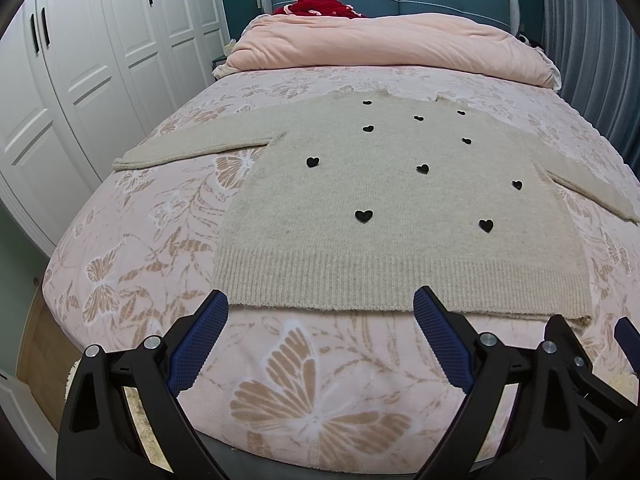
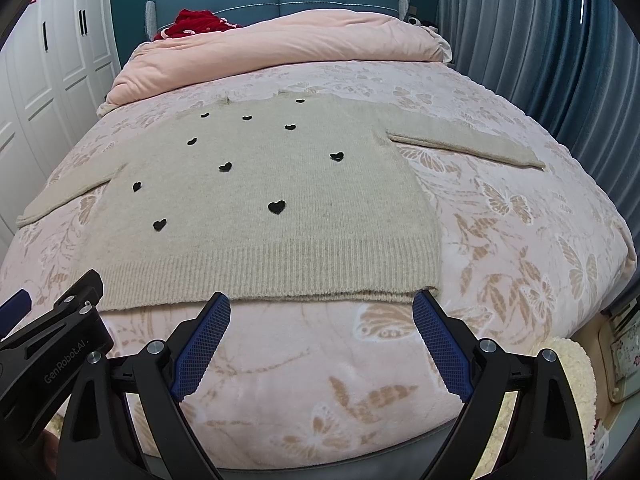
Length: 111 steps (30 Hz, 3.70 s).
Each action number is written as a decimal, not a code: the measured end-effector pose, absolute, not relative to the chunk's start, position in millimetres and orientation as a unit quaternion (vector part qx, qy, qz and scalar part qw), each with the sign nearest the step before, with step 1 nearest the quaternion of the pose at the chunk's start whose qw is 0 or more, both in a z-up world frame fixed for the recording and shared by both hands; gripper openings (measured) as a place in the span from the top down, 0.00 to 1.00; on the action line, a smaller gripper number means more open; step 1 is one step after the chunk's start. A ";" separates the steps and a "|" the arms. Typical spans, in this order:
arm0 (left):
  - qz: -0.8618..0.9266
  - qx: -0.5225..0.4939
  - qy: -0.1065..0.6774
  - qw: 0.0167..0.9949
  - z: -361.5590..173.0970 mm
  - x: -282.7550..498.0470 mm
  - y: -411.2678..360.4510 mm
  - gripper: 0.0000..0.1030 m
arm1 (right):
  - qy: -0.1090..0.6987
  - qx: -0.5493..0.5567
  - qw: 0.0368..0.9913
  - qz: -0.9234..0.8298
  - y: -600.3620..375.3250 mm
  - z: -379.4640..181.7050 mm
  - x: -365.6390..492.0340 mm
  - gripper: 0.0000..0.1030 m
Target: Fold small clothes
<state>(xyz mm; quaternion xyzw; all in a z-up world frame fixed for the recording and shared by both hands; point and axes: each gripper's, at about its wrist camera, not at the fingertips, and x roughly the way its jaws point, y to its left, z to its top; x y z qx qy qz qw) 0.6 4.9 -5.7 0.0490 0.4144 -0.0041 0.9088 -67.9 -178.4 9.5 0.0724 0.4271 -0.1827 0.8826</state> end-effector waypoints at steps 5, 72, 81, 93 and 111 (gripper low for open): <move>-0.004 0.049 0.415 0.909 -6.0 0.6 5.3 0.11 | 0.427 0.071 0.883 -0.183 -178.3 9.5 -67.7 0.11; -0.086 -0.250 0.438 0.859 -30.4 228.8 36.3 0.04 | 0.355 0.183 0.902 0.162 -264.7 10.2 256.5 0.62; -0.095 -0.325 0.497 0.799 -86.4 339.1 20.6 0.04 | 0.408 0.327 0.852 0.007 -398.6 -71.6 173.0 0.57; -0.133 -0.274 0.440 0.845 -55.6 390.4 -9.8 0.91 | 0.297 0.414 0.860 -0.017 -435.5 -60.3 193.7 0.92; -0.110 -0.254 0.421 0.864 -122.6 362.1 12.6 0.88 | 0.354 0.249 0.900 -0.042 -388.6 -12.8 241.4 0.83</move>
